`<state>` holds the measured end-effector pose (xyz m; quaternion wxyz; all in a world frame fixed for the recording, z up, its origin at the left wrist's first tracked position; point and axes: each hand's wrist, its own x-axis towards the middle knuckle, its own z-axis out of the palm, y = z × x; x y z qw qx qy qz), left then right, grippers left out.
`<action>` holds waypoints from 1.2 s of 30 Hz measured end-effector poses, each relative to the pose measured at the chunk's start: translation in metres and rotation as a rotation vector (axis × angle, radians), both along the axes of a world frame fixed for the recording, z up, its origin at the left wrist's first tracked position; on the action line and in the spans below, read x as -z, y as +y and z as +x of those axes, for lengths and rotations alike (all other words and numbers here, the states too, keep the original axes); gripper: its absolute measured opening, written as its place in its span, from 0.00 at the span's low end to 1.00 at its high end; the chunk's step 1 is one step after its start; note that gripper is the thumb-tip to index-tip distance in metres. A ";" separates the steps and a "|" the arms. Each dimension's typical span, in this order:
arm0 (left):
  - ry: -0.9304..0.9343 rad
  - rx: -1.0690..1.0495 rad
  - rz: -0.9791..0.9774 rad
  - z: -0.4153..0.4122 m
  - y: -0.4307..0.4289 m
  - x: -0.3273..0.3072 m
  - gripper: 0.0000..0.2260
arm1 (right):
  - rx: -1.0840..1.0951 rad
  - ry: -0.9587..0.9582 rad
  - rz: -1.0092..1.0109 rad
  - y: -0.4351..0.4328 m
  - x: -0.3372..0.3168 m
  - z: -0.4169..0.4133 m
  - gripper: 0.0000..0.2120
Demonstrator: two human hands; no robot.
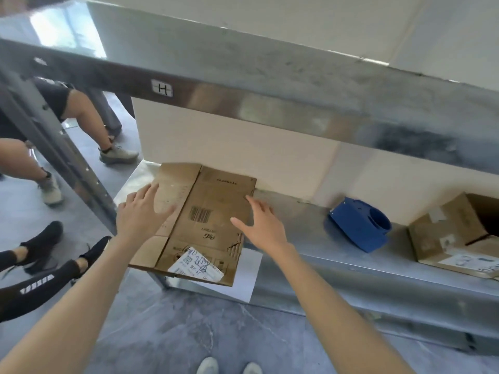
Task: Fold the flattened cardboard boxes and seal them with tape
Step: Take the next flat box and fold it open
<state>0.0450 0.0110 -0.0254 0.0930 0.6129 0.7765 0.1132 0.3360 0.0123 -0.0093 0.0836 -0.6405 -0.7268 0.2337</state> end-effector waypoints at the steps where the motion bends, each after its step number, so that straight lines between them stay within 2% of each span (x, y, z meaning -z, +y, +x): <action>1: -0.002 0.004 -0.004 -0.006 0.004 0.004 0.36 | 0.032 0.002 -0.015 0.001 0.005 -0.006 0.40; 11: -0.110 0.012 -0.100 -0.041 0.028 0.041 0.38 | 0.125 -0.065 -0.075 0.007 0.043 -0.027 0.48; 18: -0.291 -0.086 -0.146 -0.043 0.030 0.053 0.44 | 0.141 0.041 -0.100 0.009 0.049 -0.025 0.49; 23: -0.482 -0.145 -0.047 -0.036 0.019 0.047 0.44 | 0.141 0.175 -0.073 0.006 0.044 -0.022 0.52; 28: -0.616 -0.104 0.050 -0.020 -0.004 0.019 0.50 | 0.251 0.466 0.059 -0.001 0.023 -0.009 0.54; 36: -0.780 0.008 0.170 0.040 -0.041 -0.042 0.59 | 0.251 0.471 0.314 -0.021 -0.028 0.036 0.52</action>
